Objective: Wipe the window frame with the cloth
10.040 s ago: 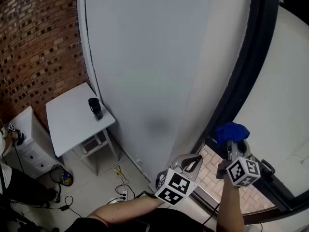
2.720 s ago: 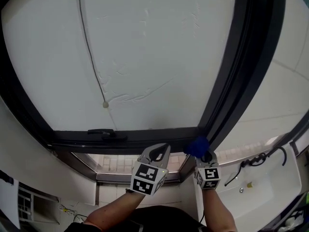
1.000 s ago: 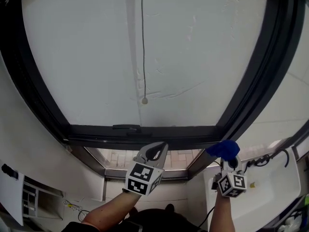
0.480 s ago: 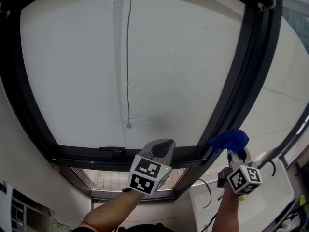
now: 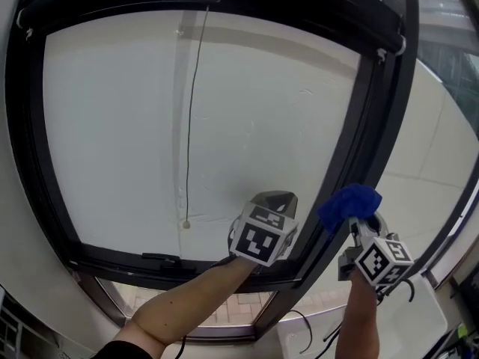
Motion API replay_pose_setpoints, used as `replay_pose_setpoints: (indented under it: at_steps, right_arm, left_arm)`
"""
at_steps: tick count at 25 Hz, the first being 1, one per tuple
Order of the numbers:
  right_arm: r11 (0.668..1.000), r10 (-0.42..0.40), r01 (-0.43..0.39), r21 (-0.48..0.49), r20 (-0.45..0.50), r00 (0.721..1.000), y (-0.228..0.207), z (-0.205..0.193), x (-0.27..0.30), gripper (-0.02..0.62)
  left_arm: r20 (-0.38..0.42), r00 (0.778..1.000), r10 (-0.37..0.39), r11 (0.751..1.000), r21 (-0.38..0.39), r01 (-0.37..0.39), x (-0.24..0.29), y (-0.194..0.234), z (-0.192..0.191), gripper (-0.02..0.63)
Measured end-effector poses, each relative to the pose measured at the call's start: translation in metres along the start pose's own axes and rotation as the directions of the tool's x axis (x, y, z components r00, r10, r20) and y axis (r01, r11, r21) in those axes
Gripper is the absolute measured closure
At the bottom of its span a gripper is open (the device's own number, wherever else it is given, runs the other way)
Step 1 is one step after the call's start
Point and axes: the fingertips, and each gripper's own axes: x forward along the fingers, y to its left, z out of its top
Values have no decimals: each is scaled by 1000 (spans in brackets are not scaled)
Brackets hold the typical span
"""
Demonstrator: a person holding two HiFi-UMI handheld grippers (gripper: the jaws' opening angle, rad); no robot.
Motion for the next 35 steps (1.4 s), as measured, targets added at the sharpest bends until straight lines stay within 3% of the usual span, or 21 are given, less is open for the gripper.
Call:
replay_pose_setpoints:
  at_steps: [4,8,11,16,23,31,35]
  right_arm:
    - [998,26,-22,-58,62,998,-9,55,27,517]
    - [993,50,-37,-108,122,991,-13,105,49,517]
    - [990,74,-51,-129,181,981,-11,142,61,517]
    - [983,87,-38,-179,278,957,-18,215,75,517]
    - [982,96,-24,-186,385,918,-26,297,87,517]
    - [967,122,-3,-254,455,882,-15,360,95,517]
    - [962,90,38,-269,447,890,-20,369,109,517]
  left_arm:
    - [64,997,-31,996,-77,36,13,-6,52,612]
    - [112,993,-40,999,18,38,27,-18,98,612]
    - [121,992,-43,999,-5,44,35,-13,116,612]
    - [181,983,-28,999,38,21,45,-5,157,612]
    - [202,979,22,998,45,-32,48,19,178,612]
    - [233,972,13,997,72,-31,53,18,215,612]
    - [224,975,9,998,53,-21,56,21,209,612]
